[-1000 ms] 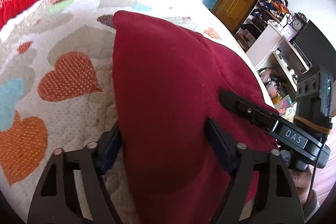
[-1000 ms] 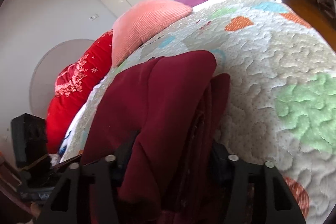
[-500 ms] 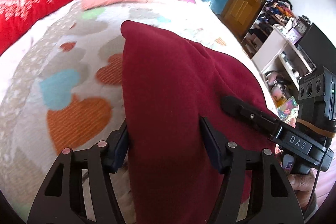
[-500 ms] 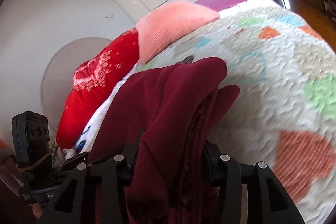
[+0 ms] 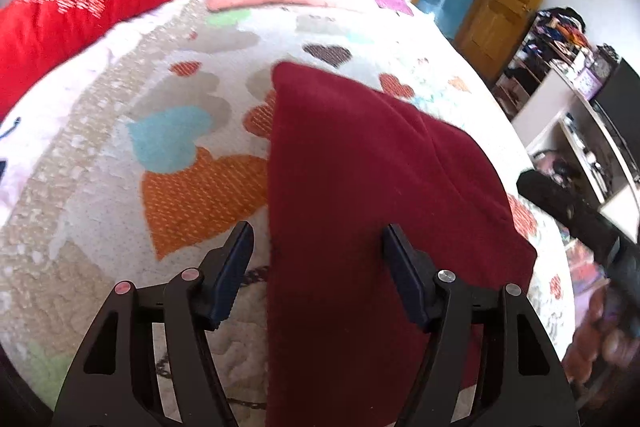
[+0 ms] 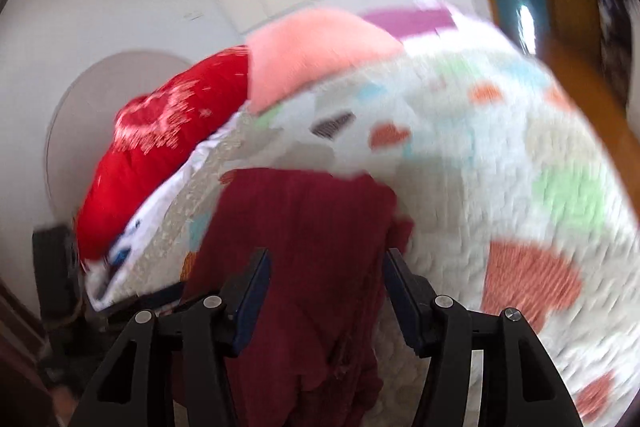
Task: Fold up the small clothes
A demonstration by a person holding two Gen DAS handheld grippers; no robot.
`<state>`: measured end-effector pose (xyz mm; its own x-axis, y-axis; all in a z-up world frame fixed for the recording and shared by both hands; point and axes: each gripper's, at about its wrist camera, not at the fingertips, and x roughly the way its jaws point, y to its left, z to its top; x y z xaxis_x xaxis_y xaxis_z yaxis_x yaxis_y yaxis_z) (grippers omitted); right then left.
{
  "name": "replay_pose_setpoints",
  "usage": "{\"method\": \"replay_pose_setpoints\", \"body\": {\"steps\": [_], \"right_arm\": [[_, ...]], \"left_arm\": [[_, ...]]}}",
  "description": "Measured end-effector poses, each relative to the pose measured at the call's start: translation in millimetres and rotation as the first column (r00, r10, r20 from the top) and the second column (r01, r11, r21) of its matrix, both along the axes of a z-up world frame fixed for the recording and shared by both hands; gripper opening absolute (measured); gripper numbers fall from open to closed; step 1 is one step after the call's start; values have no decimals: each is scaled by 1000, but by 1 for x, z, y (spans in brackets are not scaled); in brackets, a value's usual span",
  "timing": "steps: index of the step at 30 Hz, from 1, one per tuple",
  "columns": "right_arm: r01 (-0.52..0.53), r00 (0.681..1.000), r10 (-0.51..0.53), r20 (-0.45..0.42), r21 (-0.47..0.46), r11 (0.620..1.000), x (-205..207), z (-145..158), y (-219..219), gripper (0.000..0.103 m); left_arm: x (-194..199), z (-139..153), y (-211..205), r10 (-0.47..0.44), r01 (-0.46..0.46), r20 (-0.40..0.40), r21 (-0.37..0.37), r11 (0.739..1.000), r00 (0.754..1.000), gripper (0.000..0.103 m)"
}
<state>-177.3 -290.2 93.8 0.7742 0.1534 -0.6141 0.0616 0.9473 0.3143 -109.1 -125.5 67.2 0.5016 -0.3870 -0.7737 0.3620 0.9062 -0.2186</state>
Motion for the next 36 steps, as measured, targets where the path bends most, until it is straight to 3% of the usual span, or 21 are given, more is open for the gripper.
{"method": "replay_pose_setpoints", "body": {"steps": [5, 9, 11, 18, 22, 28, 31, 33, 36], "right_arm": [[-115, 993, 114, -28, -69, 991, 7, -13, 34, 48], [-107, 990, 82, -114, -235, 966, 12, -49, 48, 48], [-107, 992, 83, -94, -288, 952, 6, -50, 52, 48], [-96, 995, 94, -20, -206, 974, -14, -14, 48, 48], [-55, 996, 69, 51, -229, 972, -33, 8, 52, 50], [-37, 994, 60, 89, -242, 970, -43, 24, 55, 52], [-30, 993, 56, 109, -226, 974, -49, 28, 54, 57], [-27, 991, 54, 121, -218, 975, -53, 31, 55, 66], [-17, 990, 48, 136, -220, 975, -58, 33, 56, 68]], "left_arm": [[-5, 11, 11, 61, -63, 63, 28, 998, 996, 67], [-10, 16, 16, 84, -88, 86, 42, 995, 993, 67], [-14, 19, 16, 85, -90, 99, 47, 995, 991, 67], [-29, 31, 12, 76, -92, 170, 88, 992, 983, 67], [-37, 40, 12, 75, -90, 188, 72, 993, 979, 67], [-49, 53, 13, 82, -101, 243, 69, 992, 967, 67], [-53, 58, 14, 86, -105, 259, 60, 993, 962, 67], [-55, 59, 14, 88, -107, 265, 59, 992, 960, 67], [-57, 61, 14, 90, -111, 279, 63, 992, 956, 67]]}}
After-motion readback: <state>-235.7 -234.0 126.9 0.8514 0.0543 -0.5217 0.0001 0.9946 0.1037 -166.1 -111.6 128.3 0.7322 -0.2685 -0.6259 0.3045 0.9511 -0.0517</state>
